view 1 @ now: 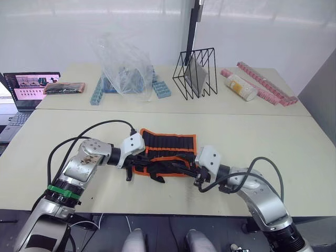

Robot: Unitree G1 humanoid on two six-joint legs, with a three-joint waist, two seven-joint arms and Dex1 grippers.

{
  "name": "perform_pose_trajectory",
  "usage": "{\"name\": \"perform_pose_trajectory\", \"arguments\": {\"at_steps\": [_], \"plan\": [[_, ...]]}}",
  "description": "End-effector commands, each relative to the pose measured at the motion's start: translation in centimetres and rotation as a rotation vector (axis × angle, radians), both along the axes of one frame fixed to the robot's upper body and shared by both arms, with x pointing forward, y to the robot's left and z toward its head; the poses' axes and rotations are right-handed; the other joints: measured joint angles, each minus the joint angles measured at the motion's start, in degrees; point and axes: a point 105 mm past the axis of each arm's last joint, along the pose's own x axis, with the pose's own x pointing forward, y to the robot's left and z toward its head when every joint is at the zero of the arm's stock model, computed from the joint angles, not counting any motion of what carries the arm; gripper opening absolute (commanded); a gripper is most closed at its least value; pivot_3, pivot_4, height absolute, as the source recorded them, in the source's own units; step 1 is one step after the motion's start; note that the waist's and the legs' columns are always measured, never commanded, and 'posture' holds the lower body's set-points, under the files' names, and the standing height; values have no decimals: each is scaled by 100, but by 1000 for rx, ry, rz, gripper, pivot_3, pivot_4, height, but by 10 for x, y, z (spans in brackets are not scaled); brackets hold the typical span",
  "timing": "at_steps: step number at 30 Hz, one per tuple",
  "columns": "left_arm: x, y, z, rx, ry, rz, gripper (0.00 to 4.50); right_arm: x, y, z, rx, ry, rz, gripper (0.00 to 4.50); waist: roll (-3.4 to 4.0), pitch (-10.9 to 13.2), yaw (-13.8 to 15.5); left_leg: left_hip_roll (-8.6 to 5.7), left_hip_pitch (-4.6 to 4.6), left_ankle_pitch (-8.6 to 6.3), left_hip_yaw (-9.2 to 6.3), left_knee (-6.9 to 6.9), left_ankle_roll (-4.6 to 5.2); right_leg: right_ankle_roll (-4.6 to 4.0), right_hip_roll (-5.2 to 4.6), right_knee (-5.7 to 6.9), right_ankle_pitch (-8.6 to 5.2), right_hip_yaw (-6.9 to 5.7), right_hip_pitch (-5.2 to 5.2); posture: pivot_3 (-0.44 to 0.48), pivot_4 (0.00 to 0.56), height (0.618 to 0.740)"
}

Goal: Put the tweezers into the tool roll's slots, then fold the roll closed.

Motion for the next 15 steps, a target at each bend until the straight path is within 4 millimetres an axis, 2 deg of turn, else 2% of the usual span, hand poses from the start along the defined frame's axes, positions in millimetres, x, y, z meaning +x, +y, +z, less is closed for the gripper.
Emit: {"name": "perform_pose_trajectory", "arguments": {"at_steps": [1, 6, 14, 15], "plan": [[4, -2, 13, -9, -32, -6, 0, 3, 3, -4, -32, -25, 13, 22, 0, 0, -1, 0, -1, 0, -2, 0, 0, 0, 0, 0, 0, -2, 0, 0, 150, 689], [3, -2, 12, -5, -21, -8, 0, 18, -4, -16, -20, 2, -42, 22, 0, 0, -1, -2, -7, 0, -8, 4, 0, 0, 0, 1, 0, -6, -1, 0, 150, 689], [5, 1, 15, -13, -32, 13, 0, 28, -18, -37, -52, 38, -101, 22, 0, 0, -2, -3, -11, 0, -15, 6, 0, 0, -1, 2, 0, -13, -1, 0, 150, 689], [6, 1, 16, -19, -35, 18, 290, 28, -18, -38, -53, 39, -102, 6, 0, 0, -2, -3, -11, 0, -16, 6, 0, 0, -1, 2, 0, -14, -1, 0, 150, 689]]}}
